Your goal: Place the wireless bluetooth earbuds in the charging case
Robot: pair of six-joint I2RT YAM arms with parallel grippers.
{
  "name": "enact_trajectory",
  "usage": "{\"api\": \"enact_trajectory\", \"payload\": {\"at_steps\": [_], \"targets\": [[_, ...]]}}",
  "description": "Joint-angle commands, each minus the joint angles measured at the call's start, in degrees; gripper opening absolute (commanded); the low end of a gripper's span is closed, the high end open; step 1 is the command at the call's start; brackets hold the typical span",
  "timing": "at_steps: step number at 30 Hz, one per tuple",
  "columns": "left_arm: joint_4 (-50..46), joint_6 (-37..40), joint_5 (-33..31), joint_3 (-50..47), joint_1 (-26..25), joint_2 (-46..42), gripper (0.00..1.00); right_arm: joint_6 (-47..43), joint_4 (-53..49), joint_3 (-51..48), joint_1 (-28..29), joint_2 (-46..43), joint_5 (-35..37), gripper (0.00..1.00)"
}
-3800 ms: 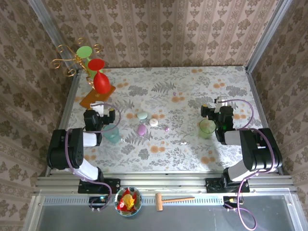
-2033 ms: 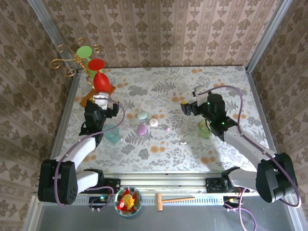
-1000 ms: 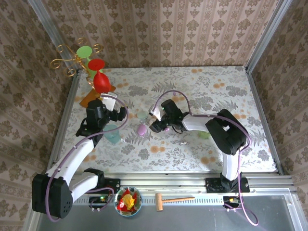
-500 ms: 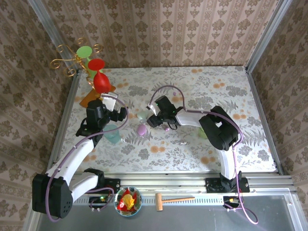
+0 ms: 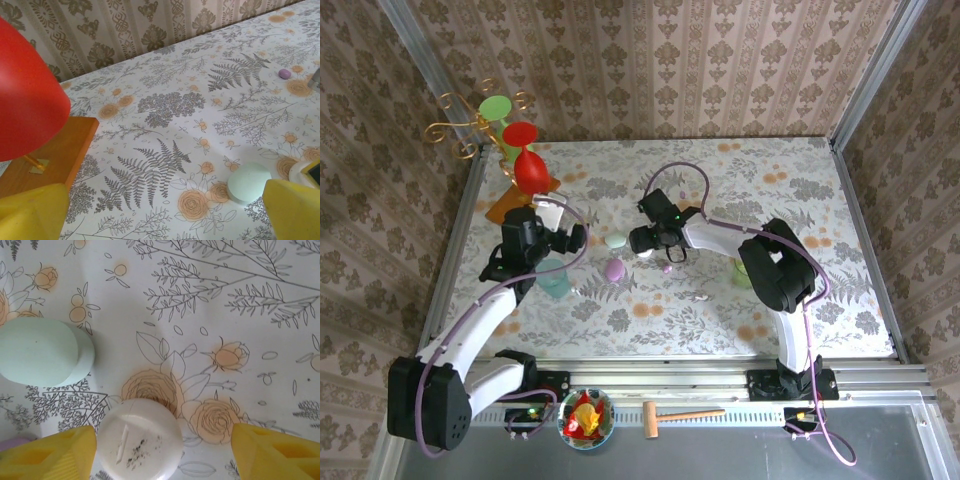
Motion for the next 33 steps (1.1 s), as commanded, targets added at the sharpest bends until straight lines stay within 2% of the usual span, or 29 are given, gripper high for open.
{"api": "enact_trajectory", "payload": {"at_steps": [1,12,15,26,33], "targets": [[0.8,-1.4,0.8,1.3,-0.4,0.1,1.0,3.0,-8.3,5.4,0.1,2.5,-0.4,0.72],[0.6,-1.1,0.5,0.8,-0.6,-0.4,1.0,7.1,-25.5,19.2,2.1,11.4,7.4,0.67],[0.8,-1.2,0.6,0.7,-0.7,-0.5,1.0,8.9,-28.7,22.2,2.3,13.3,7.3,0.65],[1.5,-1.0,0.5,0.0,-0.9,-0.7,1.0,10.3,-30.6,24.4,3.2,14.4,3.9,0.54],[1.3,-0.7,0.3,-0.2,-1.2,-1.2,1.0,9.1,-32.9,27.5,3.0,16.6,6.3,0.59]]}}
